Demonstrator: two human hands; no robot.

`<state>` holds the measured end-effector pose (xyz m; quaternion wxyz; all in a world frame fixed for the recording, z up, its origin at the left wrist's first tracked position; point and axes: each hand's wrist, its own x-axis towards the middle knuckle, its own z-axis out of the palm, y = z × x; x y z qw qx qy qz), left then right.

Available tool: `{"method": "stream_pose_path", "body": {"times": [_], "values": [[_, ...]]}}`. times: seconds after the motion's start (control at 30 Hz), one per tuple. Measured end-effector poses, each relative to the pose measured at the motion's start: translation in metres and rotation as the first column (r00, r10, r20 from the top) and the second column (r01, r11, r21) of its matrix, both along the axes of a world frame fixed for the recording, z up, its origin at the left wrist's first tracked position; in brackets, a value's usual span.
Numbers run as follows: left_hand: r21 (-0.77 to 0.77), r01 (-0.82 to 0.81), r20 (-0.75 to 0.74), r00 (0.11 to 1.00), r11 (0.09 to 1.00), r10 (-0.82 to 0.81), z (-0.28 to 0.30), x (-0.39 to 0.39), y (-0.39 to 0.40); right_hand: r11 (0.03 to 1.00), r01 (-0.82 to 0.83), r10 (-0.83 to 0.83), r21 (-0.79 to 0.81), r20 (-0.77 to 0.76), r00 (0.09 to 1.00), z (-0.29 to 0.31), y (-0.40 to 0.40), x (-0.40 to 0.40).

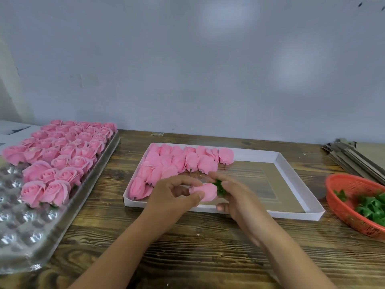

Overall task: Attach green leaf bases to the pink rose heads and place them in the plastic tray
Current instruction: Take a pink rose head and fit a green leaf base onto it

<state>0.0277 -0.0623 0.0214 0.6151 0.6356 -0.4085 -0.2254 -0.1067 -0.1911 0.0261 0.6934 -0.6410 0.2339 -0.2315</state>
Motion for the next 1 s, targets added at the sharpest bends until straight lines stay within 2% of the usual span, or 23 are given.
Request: {"method": "stream_pose_path", "body": {"times": [0.13, 0.37, 0.73, 1.0], "values": [[0.005, -0.009, 0.010, 1.000, 1.000, 0.009, -0.001, 0.002, 0.000, 0.999, -0.025, 0.026, -0.040, 0.027, 0.999, -0.005, -0.004, -0.002], [0.022, -0.033, 0.025, 0.999, 0.999, 0.032, -0.003, 0.004, 0.000, 0.977, 0.058, -0.057, -0.207, 0.012, 0.998, -0.012, -0.010, -0.010], [-0.001, -0.021, -0.003, 1.000, 1.000, 0.021, -0.005, 0.003, -0.001, 0.960, 0.012, -0.019, -0.281, -0.020, 1.000, -0.013, -0.004, -0.010], [-0.014, -0.026, 0.005, 1.000, 1.000, 0.026, -0.004, 0.003, -0.002, 0.911, 0.106, -0.114, -0.399, 0.003, 0.993, -0.014, -0.004, -0.010]]}}
